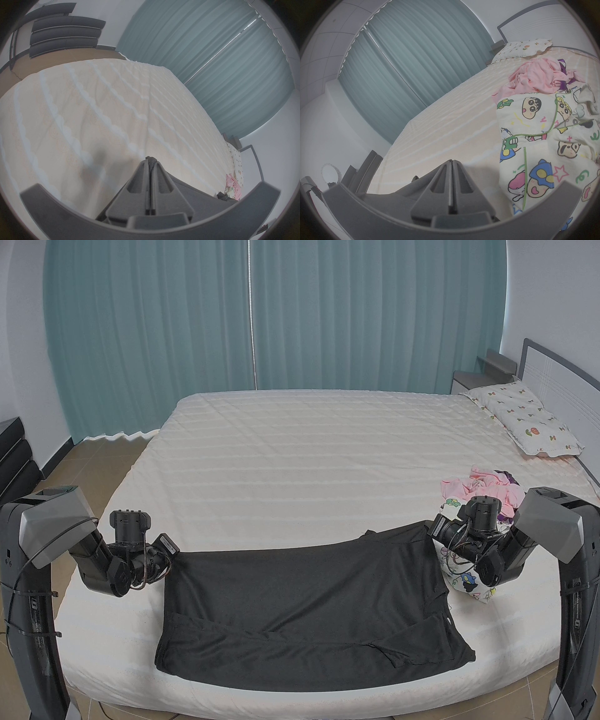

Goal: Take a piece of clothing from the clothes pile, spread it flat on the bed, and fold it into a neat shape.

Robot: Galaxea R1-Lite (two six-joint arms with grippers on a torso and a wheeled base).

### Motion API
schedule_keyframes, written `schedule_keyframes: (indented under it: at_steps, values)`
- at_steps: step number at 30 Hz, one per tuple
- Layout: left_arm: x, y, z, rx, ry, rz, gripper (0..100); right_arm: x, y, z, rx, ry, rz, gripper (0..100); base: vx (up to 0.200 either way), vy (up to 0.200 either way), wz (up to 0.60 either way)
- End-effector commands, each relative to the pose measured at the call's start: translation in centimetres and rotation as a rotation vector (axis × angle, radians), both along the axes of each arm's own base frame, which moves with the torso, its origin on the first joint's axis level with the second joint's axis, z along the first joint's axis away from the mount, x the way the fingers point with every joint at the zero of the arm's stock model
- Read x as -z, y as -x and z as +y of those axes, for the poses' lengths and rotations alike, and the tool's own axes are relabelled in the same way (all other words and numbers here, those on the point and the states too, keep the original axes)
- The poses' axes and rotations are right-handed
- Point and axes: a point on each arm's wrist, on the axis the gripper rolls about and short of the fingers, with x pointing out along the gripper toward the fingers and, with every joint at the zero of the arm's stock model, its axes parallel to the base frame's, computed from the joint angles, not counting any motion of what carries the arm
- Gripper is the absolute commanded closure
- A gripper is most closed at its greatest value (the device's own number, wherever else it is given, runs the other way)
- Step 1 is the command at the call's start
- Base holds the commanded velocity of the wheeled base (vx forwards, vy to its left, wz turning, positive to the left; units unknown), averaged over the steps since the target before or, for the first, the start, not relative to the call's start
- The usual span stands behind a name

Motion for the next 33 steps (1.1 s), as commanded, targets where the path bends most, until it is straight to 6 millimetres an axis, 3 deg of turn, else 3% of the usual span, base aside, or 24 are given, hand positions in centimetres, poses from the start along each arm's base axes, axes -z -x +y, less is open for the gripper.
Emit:
schedule_keyframes:
  at_steps: [1, 8, 22, 33]
  values:
    - [0.3, 0.3, 0.1, 0.003, -0.009, 0.013, 100, -0.2, 0.0, -0.4, 0.012, 0.0, -0.002, 100, 0.0, 0.0, 0.0]
    - [0.3, 0.4, 0.3, 0.01, -0.022, 0.012, 100, -1.2, -0.2, -1.2, 0.035, 0.0, -0.028, 100, 0.0, 0.0, 0.0]
    - [-1.0, 1.0, 0.2, 0.012, -0.028, -0.143, 100, 0.3, 0.3, -0.9, 0.027, 0.004, 0.022, 100, 0.0, 0.0, 0.0]
    - [-3.3, 1.7, 0.6, 0.016, -0.019, -0.196, 100, -0.1, 0.3, -0.9, 0.028, 0.001, 0.009, 100, 0.0, 0.0, 0.0]
